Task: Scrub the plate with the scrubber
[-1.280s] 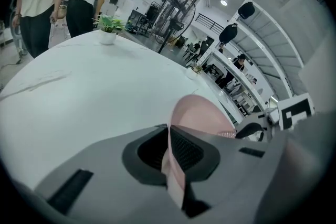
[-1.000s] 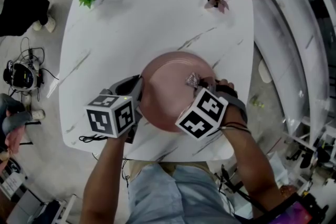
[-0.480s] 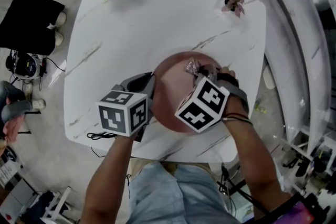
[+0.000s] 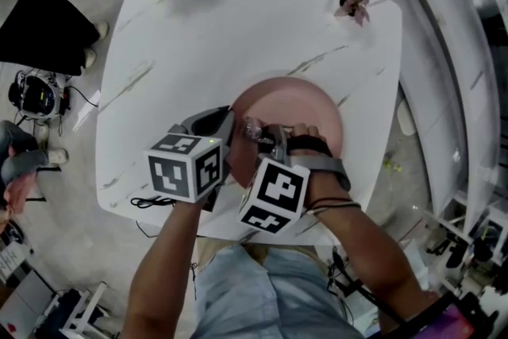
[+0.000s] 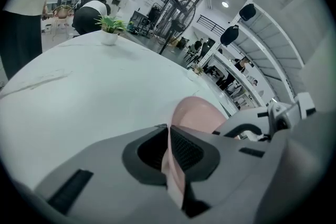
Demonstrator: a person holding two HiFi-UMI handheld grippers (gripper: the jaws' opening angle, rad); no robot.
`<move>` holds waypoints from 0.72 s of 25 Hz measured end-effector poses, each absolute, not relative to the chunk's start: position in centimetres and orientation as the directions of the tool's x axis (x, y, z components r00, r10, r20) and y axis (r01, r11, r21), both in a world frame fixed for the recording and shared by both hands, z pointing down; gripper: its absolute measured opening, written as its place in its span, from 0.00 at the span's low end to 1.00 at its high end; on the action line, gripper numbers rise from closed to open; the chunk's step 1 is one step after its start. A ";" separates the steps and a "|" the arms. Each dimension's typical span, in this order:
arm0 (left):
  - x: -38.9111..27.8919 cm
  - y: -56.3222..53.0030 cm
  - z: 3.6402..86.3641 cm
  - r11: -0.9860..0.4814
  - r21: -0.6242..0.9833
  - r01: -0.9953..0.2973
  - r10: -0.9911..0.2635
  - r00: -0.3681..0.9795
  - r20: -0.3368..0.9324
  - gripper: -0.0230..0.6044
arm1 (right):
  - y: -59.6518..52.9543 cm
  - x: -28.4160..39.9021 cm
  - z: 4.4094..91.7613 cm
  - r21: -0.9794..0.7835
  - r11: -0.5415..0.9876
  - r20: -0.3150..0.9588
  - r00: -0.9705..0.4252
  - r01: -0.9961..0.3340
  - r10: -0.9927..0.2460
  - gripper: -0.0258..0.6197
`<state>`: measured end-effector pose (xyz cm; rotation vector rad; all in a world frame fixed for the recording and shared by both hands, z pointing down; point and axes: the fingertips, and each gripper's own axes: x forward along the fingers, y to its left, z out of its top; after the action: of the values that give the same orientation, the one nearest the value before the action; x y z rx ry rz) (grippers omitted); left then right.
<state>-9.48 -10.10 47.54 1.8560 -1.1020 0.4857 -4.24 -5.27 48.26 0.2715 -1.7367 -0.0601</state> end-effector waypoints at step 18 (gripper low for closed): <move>-9.6 -10.0 47.5 -0.210 0.485 -0.849 -0.495 0.520 0.696 0.06 | 0.8 1.9 48.4 0.020 0.979 0.992 -0.119 -0.204 -0.046 0.15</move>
<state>-9.57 -10.02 47.54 1.8653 -1.1094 0.4977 1.89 0.81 48.43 0.1891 -1.6881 0.1359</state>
